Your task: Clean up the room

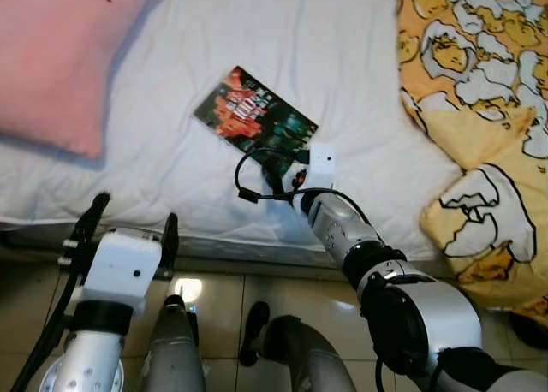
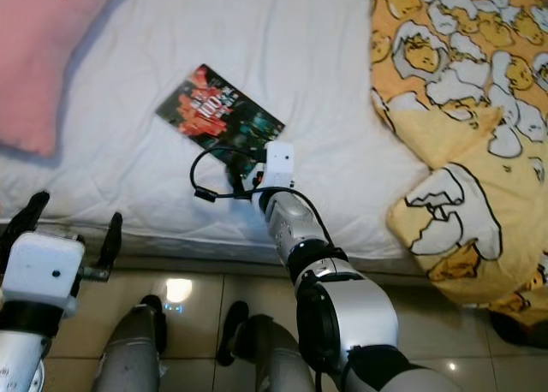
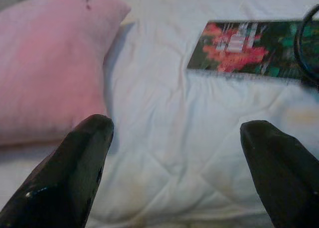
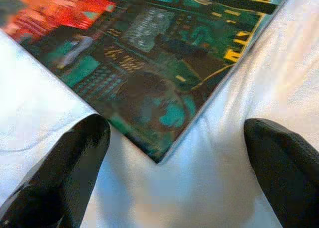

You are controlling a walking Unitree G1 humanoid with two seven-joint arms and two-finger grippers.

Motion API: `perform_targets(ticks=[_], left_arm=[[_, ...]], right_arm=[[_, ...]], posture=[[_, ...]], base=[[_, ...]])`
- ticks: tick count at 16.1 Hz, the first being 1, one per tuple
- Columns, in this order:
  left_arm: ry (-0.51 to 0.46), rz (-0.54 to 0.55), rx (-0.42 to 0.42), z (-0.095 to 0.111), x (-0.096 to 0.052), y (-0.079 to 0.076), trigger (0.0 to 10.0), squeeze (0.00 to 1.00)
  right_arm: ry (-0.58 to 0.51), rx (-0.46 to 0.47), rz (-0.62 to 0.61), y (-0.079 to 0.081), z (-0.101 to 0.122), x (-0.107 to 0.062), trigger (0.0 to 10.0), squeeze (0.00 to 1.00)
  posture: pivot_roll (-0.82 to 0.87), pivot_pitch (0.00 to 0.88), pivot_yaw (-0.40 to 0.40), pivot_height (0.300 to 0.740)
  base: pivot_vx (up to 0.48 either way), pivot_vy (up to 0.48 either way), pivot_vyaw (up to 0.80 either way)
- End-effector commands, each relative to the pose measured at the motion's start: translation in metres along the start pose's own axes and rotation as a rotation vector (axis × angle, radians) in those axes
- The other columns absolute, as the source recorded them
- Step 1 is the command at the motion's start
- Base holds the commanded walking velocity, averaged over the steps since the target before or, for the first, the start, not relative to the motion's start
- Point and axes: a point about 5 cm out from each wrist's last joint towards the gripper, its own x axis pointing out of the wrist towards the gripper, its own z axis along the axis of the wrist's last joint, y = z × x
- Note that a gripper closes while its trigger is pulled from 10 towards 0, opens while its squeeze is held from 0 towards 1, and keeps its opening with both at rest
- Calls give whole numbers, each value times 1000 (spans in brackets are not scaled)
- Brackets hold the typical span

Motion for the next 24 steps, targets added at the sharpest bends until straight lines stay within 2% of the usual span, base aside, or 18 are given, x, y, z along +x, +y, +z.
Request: perform_targets(ticks=[1,2,3,8,9,11,12,13,14,16,17,18,19,20,21,22,23,24], left_arm=[[24,-26,-3,-4,2,-4,10000,0],[21,-27,-3,-4,3,-4,10000,0],[-1,-37,19,-5,12,-4,10000,0],[-19,-22,35,-14,34,-1,10000,0],[-30,-23,34,-15,41,-4,10000,0],[-48,-43,13,-17,52,-11,10000,0],[-58,-66,-10,-18,61,-19,10000,0],[-32,-99,-111,-22,72,-29,10000,0],[-1,-116,-218,-25,81,-37,10000,0],[79,-127,-508,-33,99,-56,10000,0],[103,-131,-542,-38,104,-62,10000,0],[134,-161,-499,-47,109,-71,10000,0],[146,-180,-465,-55,112,-76,10000,0],[150,-181,-441,-60,112,-75,10000,0],[161,-171,-423,-67,112,-72,10000,0],[152,-167,-440,-69,113,-67,10000,0],[134,-184,-448,-67,116,-66,10000,51],[98,-213,-445,-61,120,-71,10000,0]], right_arm=[[67,67,182,57,-29,4,10000,0],[67,73,201,61,-30,4,10000,0],[47,103,299,82,-32,3,10000,0],[40,121,497,118,-43,-4,10000,0],[35,93,523,118,-46,-6,10000,0],[9,32,499,101,-49,-9,10000,0],[-22,6,445,81,-46,-11,10000,0],[-100,-89,319,47,-37,-16,10000,0],[-159,-178,190,18,-28,-22,10000,0],[-287,-255,-107,-50,-3,-50,10000,0],[-301,-292,-236,-75,0,-65,10000,0],[-290,-303,-346,-99,-4,-83,10000,0],[-295,-318,-420,-114,-9,-102,10000,0],[-297,-311,-450,-120,-14,-113,10000,769],[-306,-310,-457,-123,-21,-127,10000,1000],[-302,-325,-451,-121,-29,-136,10000,1000],[-299,-338,-446,-119,-34,-141,10000,1000],[-290,-353,-448,-117,-36,-143,10000,1000]], posture=[[521,313,-278,728],[521,313,-278,728],[490,265,-277,728],[470,190,-278,728],[462,145,-279,728],[448,83,-271,728],[423,22,-258,728],[398,0,-243,728],[365,0,-226,728],[275,0,-181,728],[236,0,-161,728],[192,0,-137,728],[171,0,-112,728],[171,0,-112,728],[142,0,-81,728],[129,0,-71,728],[123,0,-62,728],[116,0,-56,728]], base=[[0,0,0],[0,0,0],[0,0,0],[0,0,0],[0,0,0],[0,0,0],[0,0,0],[0,0,0],[0,0,0],[0,0,0],[0,0,0],[0,0,0],[0,0,0],[0,0,0],[0,0,0],[292,-375,0],[341,-334,0],[371,-300,0]])
